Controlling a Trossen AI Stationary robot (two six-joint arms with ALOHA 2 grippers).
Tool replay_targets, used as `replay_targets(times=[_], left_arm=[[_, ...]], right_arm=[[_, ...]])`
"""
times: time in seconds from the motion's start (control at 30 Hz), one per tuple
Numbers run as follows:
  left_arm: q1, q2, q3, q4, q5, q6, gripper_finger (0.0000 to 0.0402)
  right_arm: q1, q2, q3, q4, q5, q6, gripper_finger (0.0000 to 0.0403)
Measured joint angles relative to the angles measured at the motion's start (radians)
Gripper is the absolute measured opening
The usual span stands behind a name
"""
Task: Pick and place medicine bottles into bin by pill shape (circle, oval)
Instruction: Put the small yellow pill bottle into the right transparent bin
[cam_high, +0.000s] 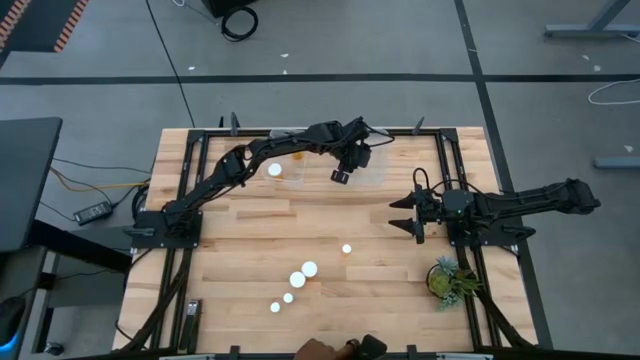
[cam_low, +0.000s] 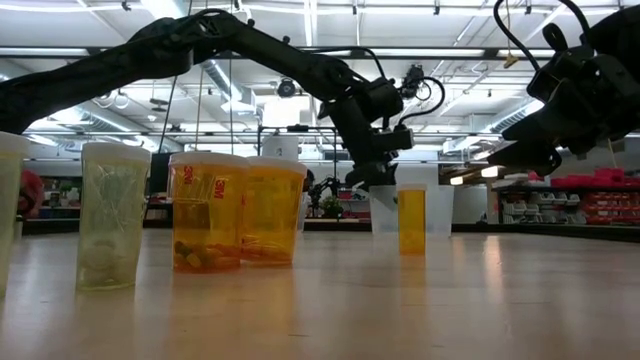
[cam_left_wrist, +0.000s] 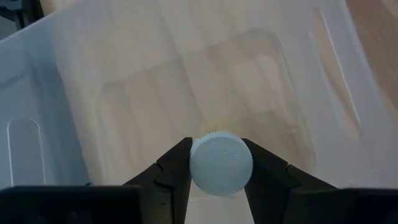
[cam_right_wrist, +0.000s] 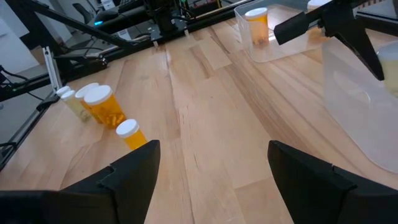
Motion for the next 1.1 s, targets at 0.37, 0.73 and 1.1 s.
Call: replay_targets(times=[0.37, 0.73, 1.1], left_arm=[[-0.006, 0.000, 0.000, -0.001, -0.019, 0.004, 0.0136], [-0.034, 0.000, 0.000, -0.009, -0.088, 0.057, 0.0167], [-0.032, 0.000, 0.000, -0.015, -0.092, 0.050, 0.0177]], right_arm=[[0.000, 0.000, 0.000, 0.000, 0.000, 0.000, 0.0305], [0.000, 0.000, 0.000, 0.000, 0.000, 0.000, 0.0305], [0.000, 0.000, 0.000, 0.000, 0.000, 0.000, 0.0305]])
